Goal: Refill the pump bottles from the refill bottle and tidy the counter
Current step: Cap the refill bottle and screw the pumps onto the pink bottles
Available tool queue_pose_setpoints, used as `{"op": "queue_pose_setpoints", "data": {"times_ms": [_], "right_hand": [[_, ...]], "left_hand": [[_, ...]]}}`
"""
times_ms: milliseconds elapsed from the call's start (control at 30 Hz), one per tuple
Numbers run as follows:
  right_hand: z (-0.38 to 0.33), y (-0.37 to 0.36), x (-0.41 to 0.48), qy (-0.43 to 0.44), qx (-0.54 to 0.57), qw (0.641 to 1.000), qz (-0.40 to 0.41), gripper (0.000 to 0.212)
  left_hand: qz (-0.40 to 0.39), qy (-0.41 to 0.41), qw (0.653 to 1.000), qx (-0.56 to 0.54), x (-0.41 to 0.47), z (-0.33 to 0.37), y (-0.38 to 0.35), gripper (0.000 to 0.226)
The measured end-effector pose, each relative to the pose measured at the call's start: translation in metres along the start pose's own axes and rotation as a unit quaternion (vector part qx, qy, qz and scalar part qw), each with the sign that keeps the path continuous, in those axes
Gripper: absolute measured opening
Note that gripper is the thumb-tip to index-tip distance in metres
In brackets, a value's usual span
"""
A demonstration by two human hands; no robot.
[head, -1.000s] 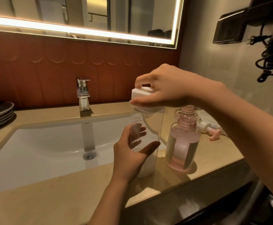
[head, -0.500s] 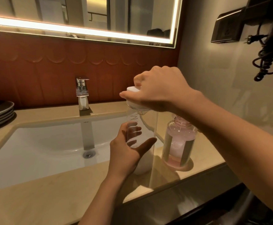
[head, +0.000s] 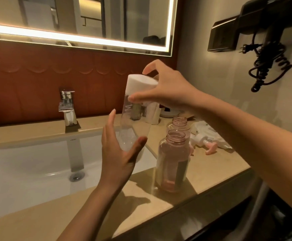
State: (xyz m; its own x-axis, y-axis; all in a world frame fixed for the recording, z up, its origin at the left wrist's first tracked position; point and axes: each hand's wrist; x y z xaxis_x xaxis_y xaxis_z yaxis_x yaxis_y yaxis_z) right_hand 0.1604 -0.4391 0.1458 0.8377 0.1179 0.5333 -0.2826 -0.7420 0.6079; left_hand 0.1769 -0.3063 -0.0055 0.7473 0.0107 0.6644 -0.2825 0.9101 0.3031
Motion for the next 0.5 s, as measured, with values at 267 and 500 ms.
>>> {"op": "queue_pose_setpoints", "data": {"times_ms": [267, 500], "right_hand": [[0.07, 0.033, 0.049, -0.049, 0.033, 0.994, 0.097, 0.064], [0.139, 0.036, 0.072, -0.114, 0.091, 0.979, 0.142, 0.069]], "left_hand": [[-0.102, -0.015, 0.992, -0.068, 0.0, 0.008, -0.036, 0.109], [-0.201, 0.004, 0.974, -0.101, -0.008, -0.005, -0.047, 0.111]]}}
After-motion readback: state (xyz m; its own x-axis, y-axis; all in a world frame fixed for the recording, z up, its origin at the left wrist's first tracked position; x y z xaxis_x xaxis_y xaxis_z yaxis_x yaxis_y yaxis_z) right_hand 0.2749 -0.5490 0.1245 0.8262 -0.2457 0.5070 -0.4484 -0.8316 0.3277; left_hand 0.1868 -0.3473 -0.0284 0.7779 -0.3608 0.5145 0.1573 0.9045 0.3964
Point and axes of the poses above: each hand's wrist, its own x-axis towards the middle knuckle, its own y-axis out of the back of the hand, z = x × y, and after that the axes turned 11 degrees about x, right-handed
